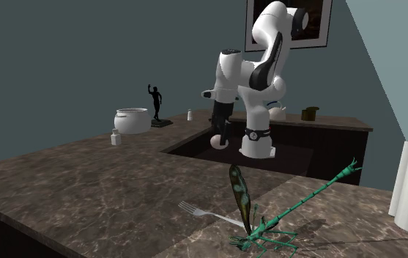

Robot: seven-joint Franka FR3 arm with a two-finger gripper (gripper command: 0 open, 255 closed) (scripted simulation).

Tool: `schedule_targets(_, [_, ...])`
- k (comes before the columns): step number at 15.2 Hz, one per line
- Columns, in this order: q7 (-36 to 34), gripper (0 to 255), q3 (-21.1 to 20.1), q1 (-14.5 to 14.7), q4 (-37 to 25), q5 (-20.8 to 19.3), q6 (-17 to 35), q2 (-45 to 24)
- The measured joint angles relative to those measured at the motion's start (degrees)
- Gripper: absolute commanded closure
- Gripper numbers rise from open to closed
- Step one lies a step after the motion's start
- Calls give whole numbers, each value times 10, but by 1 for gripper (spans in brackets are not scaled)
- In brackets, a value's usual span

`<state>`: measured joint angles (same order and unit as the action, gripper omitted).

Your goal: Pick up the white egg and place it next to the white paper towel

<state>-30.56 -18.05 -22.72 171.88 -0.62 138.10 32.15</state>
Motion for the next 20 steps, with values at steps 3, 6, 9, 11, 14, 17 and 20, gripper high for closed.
schedule_targets(3, [9,255,8,6,-10,4,-37,28])
schedule_targets(6, [15,255,14,11,-22,8,-75,53])
schedule_targets(9, [21,255,20,14,-32,9,-107,76])
schedule_targets(11, [26,255,24,15,-42,9,-131,91])
schedule_targets(14, [30,255,28,16,-58,9,-159,102])
schedule_targets(17, [38,255,35,16,-72,7,-193,123])
schedule_targets(20, [41,255,38,17,-90,7,-222,135])
